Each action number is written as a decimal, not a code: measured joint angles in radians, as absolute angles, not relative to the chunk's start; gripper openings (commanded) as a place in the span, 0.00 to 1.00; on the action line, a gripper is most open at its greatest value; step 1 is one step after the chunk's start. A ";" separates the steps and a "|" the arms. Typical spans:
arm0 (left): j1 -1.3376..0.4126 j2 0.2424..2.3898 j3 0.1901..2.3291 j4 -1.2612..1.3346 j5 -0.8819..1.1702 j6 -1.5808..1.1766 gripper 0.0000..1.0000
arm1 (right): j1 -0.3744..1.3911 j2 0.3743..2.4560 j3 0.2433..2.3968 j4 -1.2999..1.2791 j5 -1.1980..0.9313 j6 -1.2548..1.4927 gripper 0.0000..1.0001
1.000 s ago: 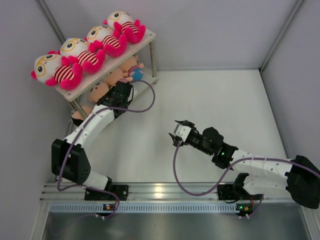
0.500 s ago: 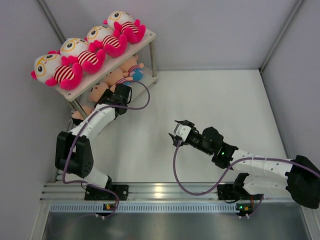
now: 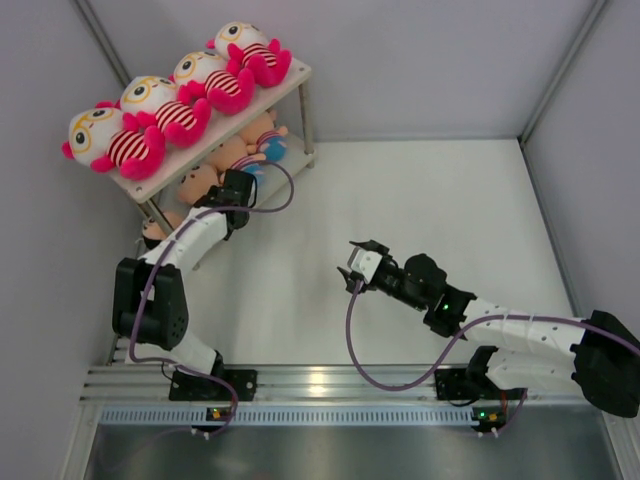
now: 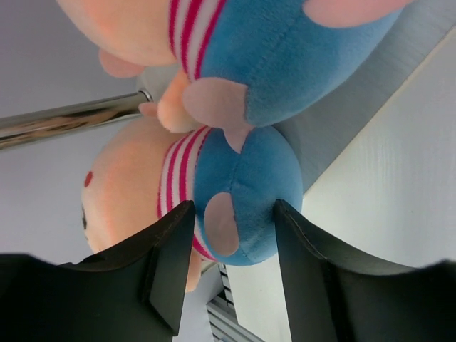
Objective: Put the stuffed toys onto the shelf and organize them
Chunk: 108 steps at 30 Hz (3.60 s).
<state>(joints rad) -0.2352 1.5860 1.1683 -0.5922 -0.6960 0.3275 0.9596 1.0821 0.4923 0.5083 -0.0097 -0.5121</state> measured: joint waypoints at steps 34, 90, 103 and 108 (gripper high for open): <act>-0.109 1.359 0.968 -0.504 -0.265 0.927 0.00 | 0.960 1.092 0.533 0.479 -0.008 -0.512 0.62; -0.155 0.089 0.352 -0.893 -0.291 0.653 0.98 | 0.297 0.777 0.521 -0.082 0.374 0.220 0.99; -0.015 0.028 0.286 -0.856 -0.360 0.567 0.98 | 0.296 0.781 0.491 -0.097 0.529 0.381 0.99; 0.019 0.028 0.252 -0.834 -0.410 0.528 0.98 | 0.296 0.794 0.491 -0.077 0.541 0.427 0.99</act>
<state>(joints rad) 0.0185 0.0280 0.2520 -0.8345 -0.4095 0.5278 0.2962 0.7940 0.4911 -0.0772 0.5407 0.4274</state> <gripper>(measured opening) 0.982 0.992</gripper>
